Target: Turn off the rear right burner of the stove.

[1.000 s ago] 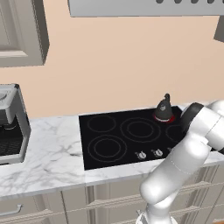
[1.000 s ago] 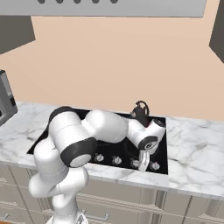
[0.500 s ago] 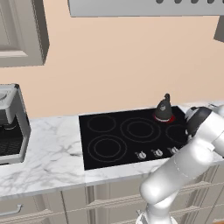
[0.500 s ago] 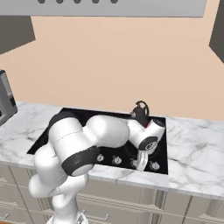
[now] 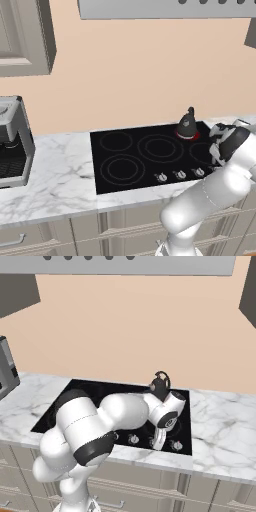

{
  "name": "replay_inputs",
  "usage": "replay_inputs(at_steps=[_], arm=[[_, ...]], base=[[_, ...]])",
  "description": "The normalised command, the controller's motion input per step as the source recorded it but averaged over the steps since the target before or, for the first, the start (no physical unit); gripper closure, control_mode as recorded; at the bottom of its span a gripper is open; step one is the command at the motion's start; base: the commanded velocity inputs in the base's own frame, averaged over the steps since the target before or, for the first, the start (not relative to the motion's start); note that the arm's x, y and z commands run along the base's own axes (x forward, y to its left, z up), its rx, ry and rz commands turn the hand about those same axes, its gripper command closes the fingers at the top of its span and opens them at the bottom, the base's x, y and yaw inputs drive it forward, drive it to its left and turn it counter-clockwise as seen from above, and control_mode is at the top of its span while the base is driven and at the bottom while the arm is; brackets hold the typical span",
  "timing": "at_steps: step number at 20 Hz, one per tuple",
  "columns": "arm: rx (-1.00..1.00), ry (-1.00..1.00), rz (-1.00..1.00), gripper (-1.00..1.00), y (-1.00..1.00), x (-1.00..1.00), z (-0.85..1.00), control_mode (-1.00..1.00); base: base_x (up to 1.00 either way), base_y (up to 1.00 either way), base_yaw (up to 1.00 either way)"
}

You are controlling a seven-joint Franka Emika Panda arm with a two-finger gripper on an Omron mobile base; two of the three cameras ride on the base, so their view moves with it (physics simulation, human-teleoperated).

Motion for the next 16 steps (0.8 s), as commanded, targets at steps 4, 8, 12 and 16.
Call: replay_inputs(at_steps=[4, 8, 12, 16], arm=[[0.00, 0.00, 0.00, 1.00, 0.00, 0.00, -0.01, -1.00], [0.00, 0.00, 0.00, 1.00, 0.00, -0.02, -0.11, -1.00], [0.00, 0.00, -0.05, 1.00, 0.00, -0.13, -0.19, -1.00], [0.00, 0.00, -0.10, 1.00, 0.00, 0.00, -0.15, -1.00]], base=[[0.00, 0.00, 0.00], [0.00, 0.00, 0.00], [0.00, 0.00, 0.00], [0.00, 0.00, 0.00]])
